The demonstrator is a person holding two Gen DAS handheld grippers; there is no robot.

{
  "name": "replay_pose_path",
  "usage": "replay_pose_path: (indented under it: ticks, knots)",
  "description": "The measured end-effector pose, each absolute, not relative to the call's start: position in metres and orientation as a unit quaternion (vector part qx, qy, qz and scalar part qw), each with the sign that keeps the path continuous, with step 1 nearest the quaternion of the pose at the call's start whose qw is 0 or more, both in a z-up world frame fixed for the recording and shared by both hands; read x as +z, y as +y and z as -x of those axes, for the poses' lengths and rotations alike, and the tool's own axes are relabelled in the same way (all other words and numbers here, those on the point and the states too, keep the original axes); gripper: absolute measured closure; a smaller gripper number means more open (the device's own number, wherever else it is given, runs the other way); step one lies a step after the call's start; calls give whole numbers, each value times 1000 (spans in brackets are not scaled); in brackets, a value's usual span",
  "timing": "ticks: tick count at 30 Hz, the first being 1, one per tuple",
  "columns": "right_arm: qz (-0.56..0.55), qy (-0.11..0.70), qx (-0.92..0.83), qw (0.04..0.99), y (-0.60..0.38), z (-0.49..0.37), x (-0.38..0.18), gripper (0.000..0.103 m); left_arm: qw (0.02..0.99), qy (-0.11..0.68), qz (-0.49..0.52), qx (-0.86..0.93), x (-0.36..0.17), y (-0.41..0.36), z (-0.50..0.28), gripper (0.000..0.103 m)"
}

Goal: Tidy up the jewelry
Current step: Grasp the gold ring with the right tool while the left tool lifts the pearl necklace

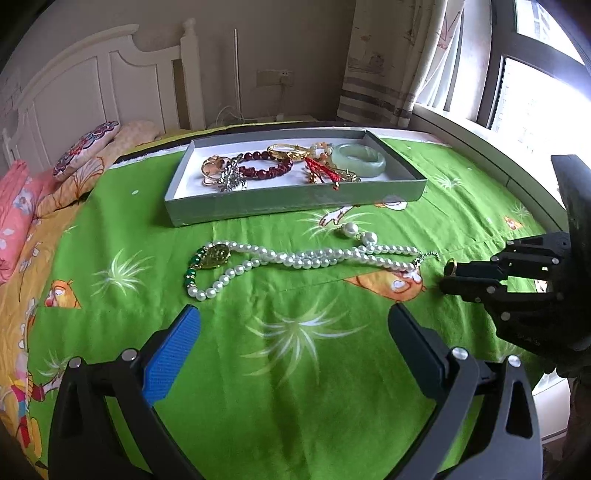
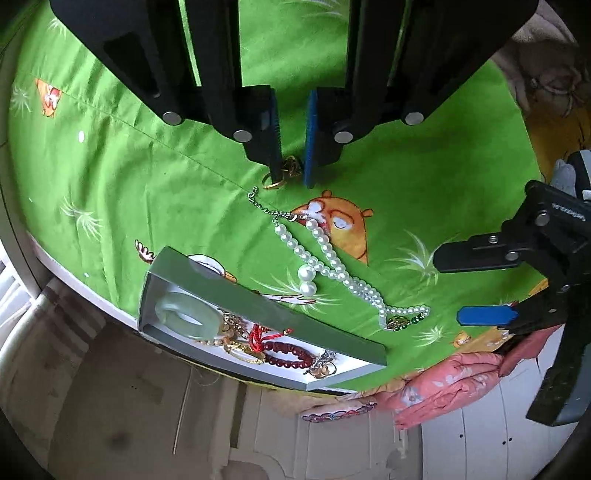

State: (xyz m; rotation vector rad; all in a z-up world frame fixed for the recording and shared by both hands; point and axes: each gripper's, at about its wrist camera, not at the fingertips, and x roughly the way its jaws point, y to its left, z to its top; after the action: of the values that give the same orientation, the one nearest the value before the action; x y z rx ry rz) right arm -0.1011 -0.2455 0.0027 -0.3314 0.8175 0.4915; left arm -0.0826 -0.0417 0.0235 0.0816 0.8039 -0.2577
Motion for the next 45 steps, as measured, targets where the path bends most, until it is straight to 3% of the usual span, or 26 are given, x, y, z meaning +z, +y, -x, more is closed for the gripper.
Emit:
replay_pose_path:
  ticks: [13, 21, 23, 25, 26, 28, 35, 45]
  knots:
    - [104, 367, 214, 899, -278, 114, 19, 92, 901, 400, -94, -140, 18, -80, 57, 3]
    - [78, 361, 210, 905, -295, 116, 21, 92, 866, 401, -225, -195, 7, -113, 26, 4]
    - [73, 360, 211, 906, -296, 116, 20, 92, 857, 401, -229, -231, 6, -115, 19, 13]
    - [71, 359, 211, 906, -297, 117, 20, 92, 833, 431, -164, -304, 7, -107, 10, 67]
    - [70, 358, 211, 907, -297, 117, 20, 92, 834, 430, -155, -308, 7, -105, 10, 83]
    - [67, 355, 211, 908, -300, 118, 22, 92, 833, 426, -163, -314, 6, -105, 13, 96]
    - [62, 350, 209, 911, -304, 123, 24, 92, 858, 398, -155, -287, 5, -96, 37, 96]
    - [67, 331, 209, 918, -295, 130, 39, 92, 892, 344, -174, -237, 53, -92, 60, 96]
